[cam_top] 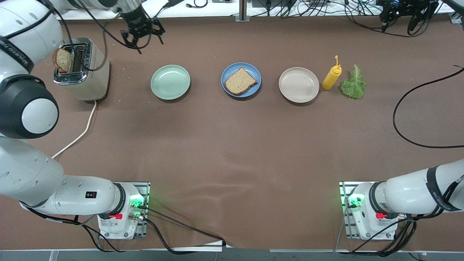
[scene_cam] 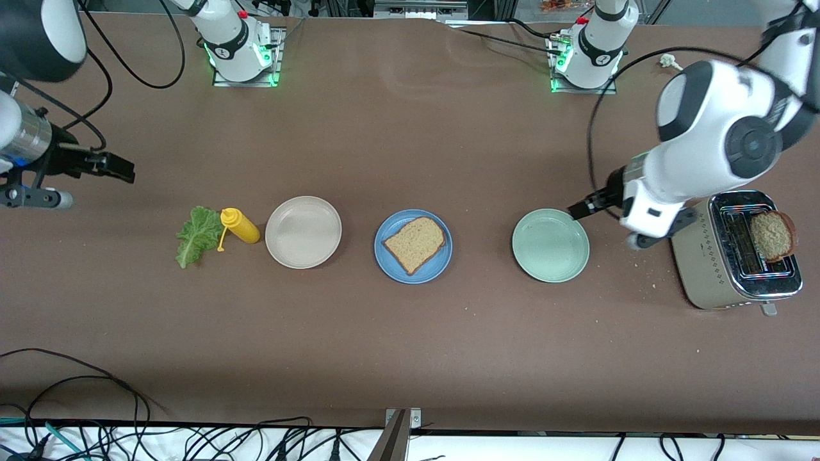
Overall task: Make sandwich in blue plate with both arms
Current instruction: 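Raise the left gripper toward the toaster while the right gripper reaches the lettuce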
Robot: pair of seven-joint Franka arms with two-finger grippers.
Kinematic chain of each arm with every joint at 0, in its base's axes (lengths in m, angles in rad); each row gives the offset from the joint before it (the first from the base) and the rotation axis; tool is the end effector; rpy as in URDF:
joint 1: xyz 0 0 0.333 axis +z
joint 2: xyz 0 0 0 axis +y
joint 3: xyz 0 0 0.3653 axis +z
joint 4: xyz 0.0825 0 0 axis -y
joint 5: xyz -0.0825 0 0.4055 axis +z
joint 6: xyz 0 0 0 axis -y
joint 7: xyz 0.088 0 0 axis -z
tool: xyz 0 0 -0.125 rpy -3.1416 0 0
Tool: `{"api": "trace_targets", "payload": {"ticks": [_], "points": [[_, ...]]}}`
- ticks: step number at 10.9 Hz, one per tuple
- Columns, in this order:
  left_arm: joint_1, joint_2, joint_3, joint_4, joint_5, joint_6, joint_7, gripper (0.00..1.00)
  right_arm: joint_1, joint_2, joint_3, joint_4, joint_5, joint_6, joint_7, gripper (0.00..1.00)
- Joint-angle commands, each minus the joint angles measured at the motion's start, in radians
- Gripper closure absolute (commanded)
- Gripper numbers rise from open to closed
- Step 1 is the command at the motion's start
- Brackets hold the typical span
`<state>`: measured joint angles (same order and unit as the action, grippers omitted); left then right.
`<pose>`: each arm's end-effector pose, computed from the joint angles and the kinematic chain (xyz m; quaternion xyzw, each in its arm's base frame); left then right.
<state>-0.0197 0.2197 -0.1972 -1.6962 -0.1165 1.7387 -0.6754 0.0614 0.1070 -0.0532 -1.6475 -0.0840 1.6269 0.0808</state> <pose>0.6183 -0.1399 0.4772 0.9637 0.2404 -0.1115 0.0329 0.6063 -0.0036 0.5598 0.9965 -0.0312 -0.0616 0.0473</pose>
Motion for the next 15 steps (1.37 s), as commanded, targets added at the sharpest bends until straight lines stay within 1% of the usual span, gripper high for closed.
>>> {"api": "trace_targets", "payload": {"ticks": [1,2,3,4,5,6,7,8,9,10,11,13,14,15], "points": [[0.05,-0.048,-0.007,0.047,0.174,-0.1,0.132,0.0,-0.038,0.1,0.004,0.006,-0.031,0.094,0.008,0.0],[0.084,-0.068,-0.01,0.043,0.21,-0.105,0.19,0.0,-0.04,0.138,0.001,0.006,-0.031,0.105,0.01,0.0],[0.119,-0.089,-0.01,0.036,0.218,-0.107,0.267,0.0,-0.063,0.179,0.001,0.003,-0.025,0.143,0.01,0.0],[0.163,-0.106,-0.011,0.032,0.216,-0.107,0.349,0.0,-0.07,0.212,0.001,-0.023,-0.01,0.198,0.016,0.0],[0.193,-0.111,-0.013,0.024,0.216,-0.107,0.406,0.0,-0.084,0.233,0.001,-0.069,0.034,0.25,0.045,0.0],[0.229,-0.115,-0.013,0.021,0.201,-0.107,0.456,0.0,-0.092,0.24,0.001,-0.131,0.058,0.337,0.065,0.0],[0.263,-0.12,-0.013,0.021,0.164,-0.107,0.508,0.0,-0.092,0.24,0.001,-0.218,0.058,0.461,0.077,0.0],[0.283,-0.122,-0.013,0.023,0.14,-0.107,0.531,0.0,-0.092,0.24,0.001,-0.297,0.059,0.572,0.094,0.0],[0.291,-0.123,-0.015,0.024,0.14,-0.107,0.537,0.0,-0.091,0.243,0.003,-0.369,0.059,0.685,0.121,0.0],[0.294,-0.129,-0.011,0.024,0.14,-0.11,0.545,0.0,-0.089,0.255,0.006,-0.417,0.059,0.776,0.137,0.0],[0.312,-0.138,-0.011,0.024,0.14,-0.111,0.572,0.0,-0.086,0.284,0.009,-0.428,0.059,0.825,0.142,0.0],[0.317,-0.14,-0.011,0.029,0.138,-0.13,0.593,0.0,-0.087,0.33,0.009,-0.426,0.058,0.862,0.142,0.0],[0.317,-0.14,-0.011,0.029,0.138,-0.13,0.593,0.0,-0.086,0.365,0.007,-0.42,0.058,0.902,0.142,0.0],[0.319,-0.14,-0.01,0.029,0.138,-0.13,0.593,0.0,-0.087,0.4,0.007,-0.419,0.056,0.95,0.14,0.03]]}}
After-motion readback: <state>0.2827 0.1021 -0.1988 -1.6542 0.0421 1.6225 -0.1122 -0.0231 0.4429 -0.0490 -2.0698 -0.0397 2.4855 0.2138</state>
